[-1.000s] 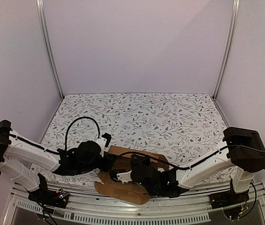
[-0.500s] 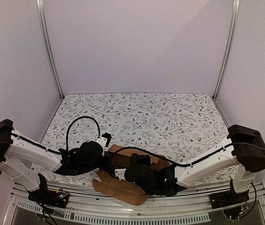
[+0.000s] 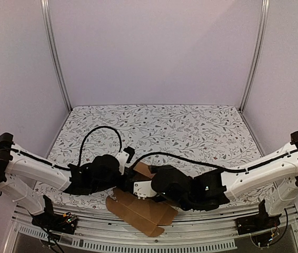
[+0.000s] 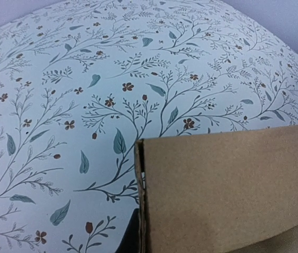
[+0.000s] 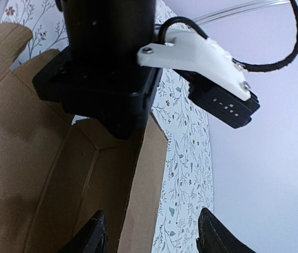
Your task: Fold the paper box
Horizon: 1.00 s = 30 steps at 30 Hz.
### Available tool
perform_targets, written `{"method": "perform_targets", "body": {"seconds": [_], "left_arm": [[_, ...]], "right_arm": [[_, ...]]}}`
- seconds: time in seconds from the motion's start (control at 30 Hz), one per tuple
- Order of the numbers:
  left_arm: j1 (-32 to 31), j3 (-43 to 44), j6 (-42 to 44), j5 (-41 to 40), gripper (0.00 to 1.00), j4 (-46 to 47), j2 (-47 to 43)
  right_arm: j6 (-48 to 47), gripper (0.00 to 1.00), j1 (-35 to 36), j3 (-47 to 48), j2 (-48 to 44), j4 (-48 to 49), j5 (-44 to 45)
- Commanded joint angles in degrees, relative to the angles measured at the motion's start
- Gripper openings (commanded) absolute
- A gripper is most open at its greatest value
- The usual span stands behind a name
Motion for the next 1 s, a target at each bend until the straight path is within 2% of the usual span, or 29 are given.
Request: {"method": "perform_targets", "body": {"seconds": [0.0,0.2,0.4,0.53,0.73,0.97], "left_arm": [[-0.8,1.5,3.1,0.8,0.0,-0.5,1.0],[-0.8,2.0,6.9,3.0,0.0,3.5,3.0],[-0.7,2.4,10.8,5.6,0.0,9.2,5.7],[0.2,3.7,14.5,7.5,0.0,12.8,9.0],[0.8,5.5,20.2,7.9,0.0,19.0,13.7],[3.3,8.3,19.4,11.8,0.0,20.7,17.6]], "right_arm": [[9.8,0.63,-1.5,-1.0,-9.6,-7.6,-11.5],[18.0,0.67,-6.0,-1.1,-17.4,-13.6,-17.7],[25.9,0.6,-13.4,-2.0,-18.3,-14.4,-25.5],[33.3,0.52,-18.2,-1.9,-16.9,-13.4,-29.9],[38.4,0.48,-19.7,-2.4,-13.8,-9.5,-30.8],[44.4,0.27,-21.5,-6.0,-11.8,-1.5,-30.1]]}}
